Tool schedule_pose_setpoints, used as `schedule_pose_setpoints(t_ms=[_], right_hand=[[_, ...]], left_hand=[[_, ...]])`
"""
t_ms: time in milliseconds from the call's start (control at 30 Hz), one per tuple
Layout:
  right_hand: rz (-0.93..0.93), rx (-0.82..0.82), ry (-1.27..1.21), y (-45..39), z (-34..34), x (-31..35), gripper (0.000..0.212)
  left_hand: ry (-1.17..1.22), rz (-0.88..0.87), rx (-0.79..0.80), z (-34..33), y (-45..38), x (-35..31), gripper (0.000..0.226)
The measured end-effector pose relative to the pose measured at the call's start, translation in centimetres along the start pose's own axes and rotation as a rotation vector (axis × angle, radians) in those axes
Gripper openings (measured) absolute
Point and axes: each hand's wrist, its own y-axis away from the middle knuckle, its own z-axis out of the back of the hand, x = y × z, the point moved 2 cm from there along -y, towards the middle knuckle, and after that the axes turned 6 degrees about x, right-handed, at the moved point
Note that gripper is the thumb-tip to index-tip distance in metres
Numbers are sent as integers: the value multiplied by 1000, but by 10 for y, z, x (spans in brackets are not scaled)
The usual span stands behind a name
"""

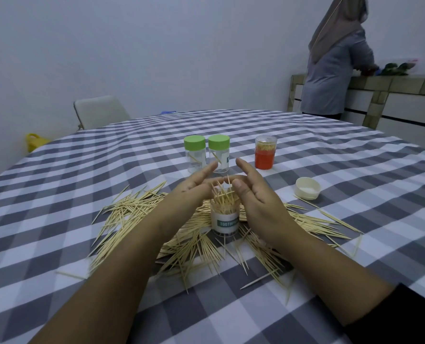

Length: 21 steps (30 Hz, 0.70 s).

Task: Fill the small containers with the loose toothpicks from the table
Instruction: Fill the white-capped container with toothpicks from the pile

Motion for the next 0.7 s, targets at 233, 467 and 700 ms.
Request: schedule_pose_setpoints(t_ms=[233, 467, 700], right_hand=[[7, -47, 28, -1, -1, 0, 42], [197, -43, 543, 1, -16, 7, 49], [275, -37, 571, 0, -18, 7, 47]], left_hand=[[-407, 162, 80, -12, 1, 11, 108], [-607, -23, 9, -25, -5, 9, 69], [-582, -18, 9, -28, -8, 13, 43]])
